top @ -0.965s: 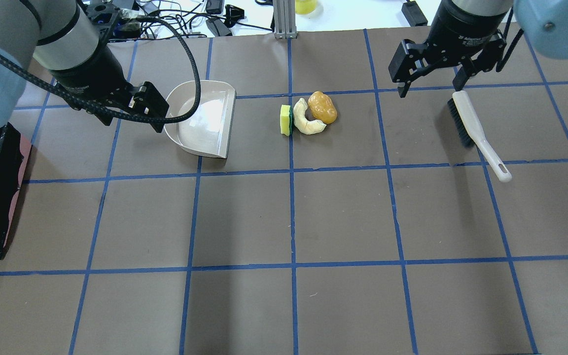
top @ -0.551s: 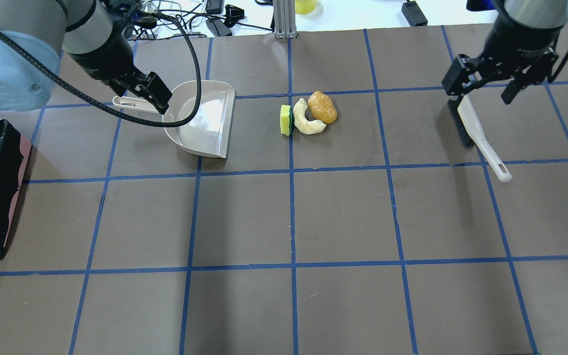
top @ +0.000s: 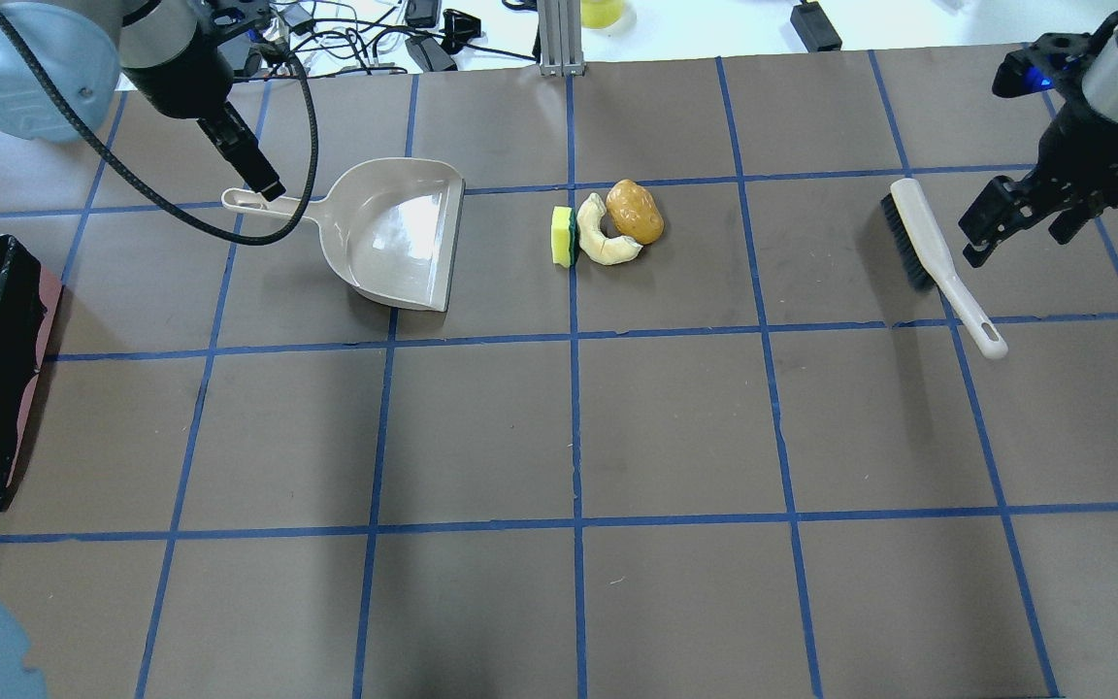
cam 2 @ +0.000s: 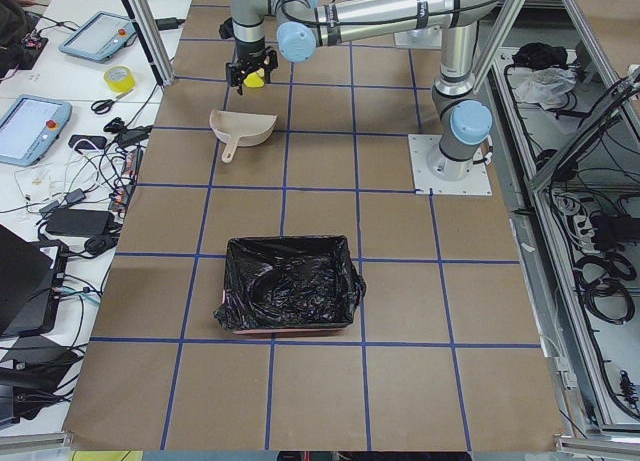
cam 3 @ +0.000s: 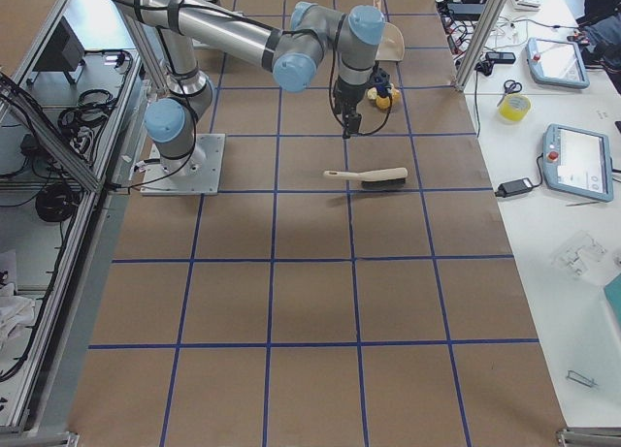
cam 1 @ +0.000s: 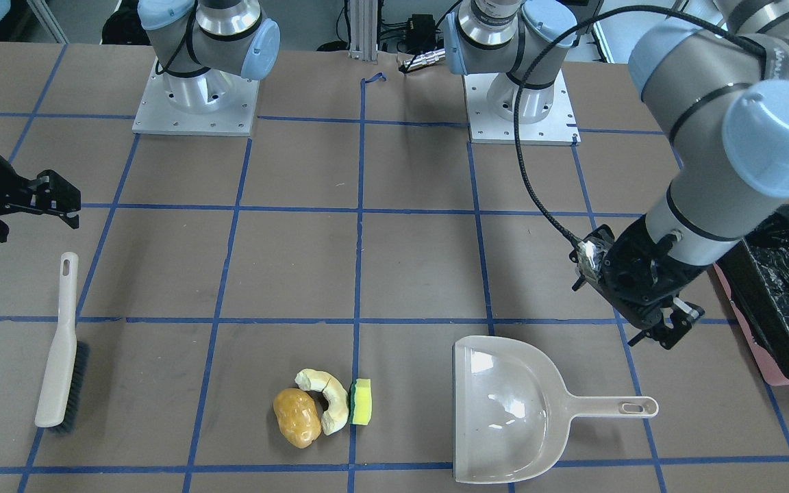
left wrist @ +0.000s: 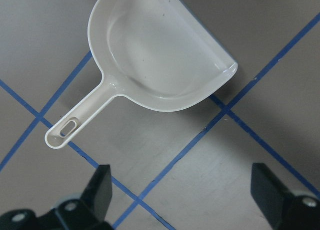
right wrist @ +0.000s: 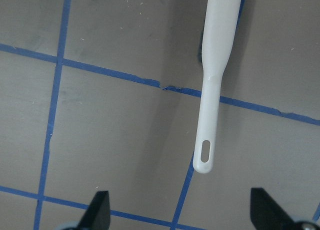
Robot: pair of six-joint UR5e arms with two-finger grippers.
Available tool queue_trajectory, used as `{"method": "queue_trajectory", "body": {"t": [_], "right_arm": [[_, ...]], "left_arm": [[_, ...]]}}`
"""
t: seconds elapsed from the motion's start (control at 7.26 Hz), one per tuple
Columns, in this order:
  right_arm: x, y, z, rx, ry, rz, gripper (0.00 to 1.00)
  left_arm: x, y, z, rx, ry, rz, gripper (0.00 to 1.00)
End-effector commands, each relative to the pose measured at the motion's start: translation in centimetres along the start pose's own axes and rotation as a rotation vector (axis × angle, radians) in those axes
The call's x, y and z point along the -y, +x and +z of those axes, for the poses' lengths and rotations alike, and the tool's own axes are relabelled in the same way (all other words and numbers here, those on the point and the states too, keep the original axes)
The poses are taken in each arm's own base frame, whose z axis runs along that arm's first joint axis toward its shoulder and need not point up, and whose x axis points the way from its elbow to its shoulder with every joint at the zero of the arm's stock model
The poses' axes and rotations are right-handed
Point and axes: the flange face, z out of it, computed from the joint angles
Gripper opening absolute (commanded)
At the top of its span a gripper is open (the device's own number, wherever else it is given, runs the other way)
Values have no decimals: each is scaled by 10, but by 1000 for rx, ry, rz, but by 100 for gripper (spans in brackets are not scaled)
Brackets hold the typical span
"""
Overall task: Sweep and dump trash into bin
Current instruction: 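Move the left gripper to the dustpan handle while the right gripper approaches the brush, then grasp the dustpan handle with the left gripper while the right grasps the brush handle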
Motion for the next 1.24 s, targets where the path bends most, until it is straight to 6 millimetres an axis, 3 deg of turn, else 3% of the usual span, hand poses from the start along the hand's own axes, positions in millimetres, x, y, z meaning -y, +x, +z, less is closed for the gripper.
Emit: {"method": "queue_trajectory", "body": {"t": [0.0,0.28,0.55,1.1], "right_arm": [[2,17,63,-26,-5,-4,100],[7,37,104,6,-46,22,97],[11,41,116,11,-54,27,97],[4,41,141,-1,-108,35,94]], "left_arm": [[6,-53,44,-24,-19,378,100],[8,-75,90,-73,-58,510,100],[5,-87,118,-61,-127,554,100],[4,-101,135,-24,-187,610,99]]}}
